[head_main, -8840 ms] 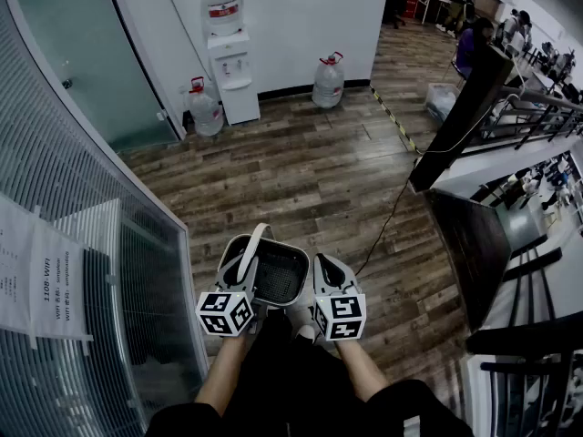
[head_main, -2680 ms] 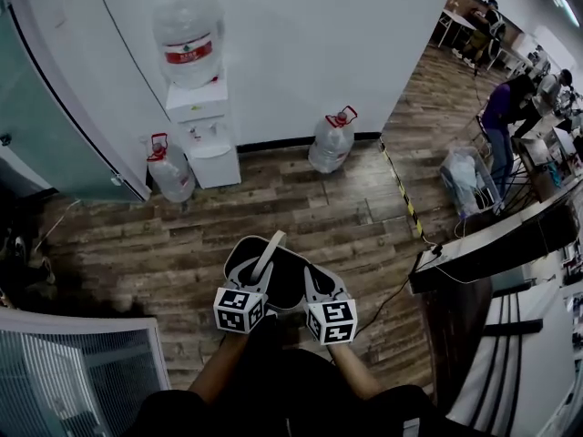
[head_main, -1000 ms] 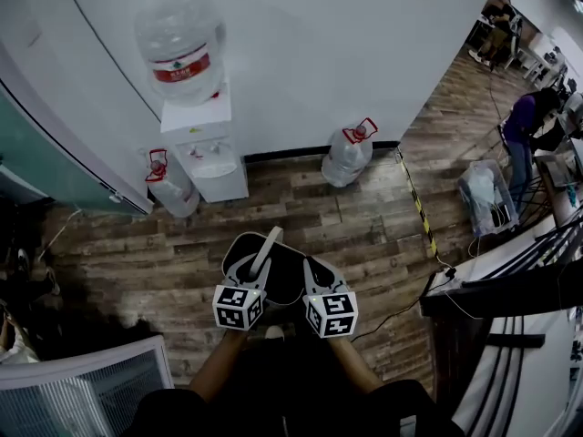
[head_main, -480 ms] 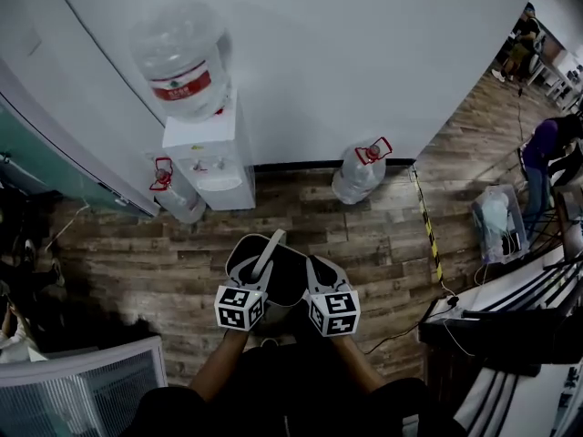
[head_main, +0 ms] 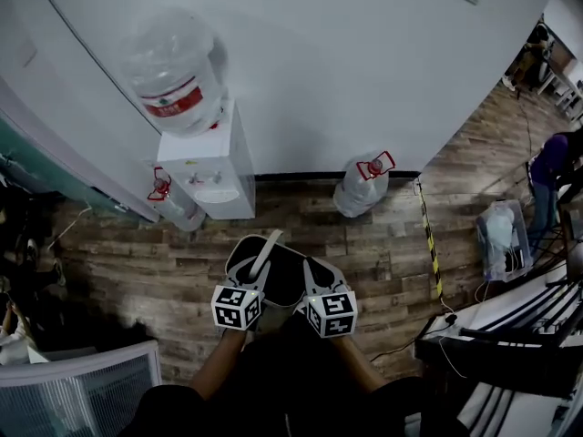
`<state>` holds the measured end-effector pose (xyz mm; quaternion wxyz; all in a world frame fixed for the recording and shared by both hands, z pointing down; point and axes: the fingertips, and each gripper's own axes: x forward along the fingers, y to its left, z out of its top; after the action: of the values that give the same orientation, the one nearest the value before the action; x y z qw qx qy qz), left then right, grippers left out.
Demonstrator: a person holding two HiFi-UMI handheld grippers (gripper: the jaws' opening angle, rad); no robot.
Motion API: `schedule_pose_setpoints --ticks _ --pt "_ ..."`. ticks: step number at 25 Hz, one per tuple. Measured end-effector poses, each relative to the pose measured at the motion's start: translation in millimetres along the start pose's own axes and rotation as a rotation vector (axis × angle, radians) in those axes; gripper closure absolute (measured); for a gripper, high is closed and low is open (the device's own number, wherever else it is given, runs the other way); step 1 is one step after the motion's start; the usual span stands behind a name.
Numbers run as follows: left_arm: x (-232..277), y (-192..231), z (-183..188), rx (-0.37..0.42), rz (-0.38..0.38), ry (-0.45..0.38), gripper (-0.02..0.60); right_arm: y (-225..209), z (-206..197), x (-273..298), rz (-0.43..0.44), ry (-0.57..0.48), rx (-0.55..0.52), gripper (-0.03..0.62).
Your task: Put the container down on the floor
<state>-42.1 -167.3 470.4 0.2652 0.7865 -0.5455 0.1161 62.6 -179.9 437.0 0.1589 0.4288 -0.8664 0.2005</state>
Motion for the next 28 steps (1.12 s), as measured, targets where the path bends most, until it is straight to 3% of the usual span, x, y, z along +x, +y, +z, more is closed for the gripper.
schedule_pose_setpoints --ticks 14,28 --pt "62.7 15.7 48.9 -0.03 0.065 -0.06 0.496 -52.4 19.8 29.6 -0.004 0.003 0.003 0.583" --pt "156.0 63.0 100.9 -0.055 0.035 -0.056 0.495 -89.1 69.1 131.4 -0.009 0.029 -0.006 0.583"
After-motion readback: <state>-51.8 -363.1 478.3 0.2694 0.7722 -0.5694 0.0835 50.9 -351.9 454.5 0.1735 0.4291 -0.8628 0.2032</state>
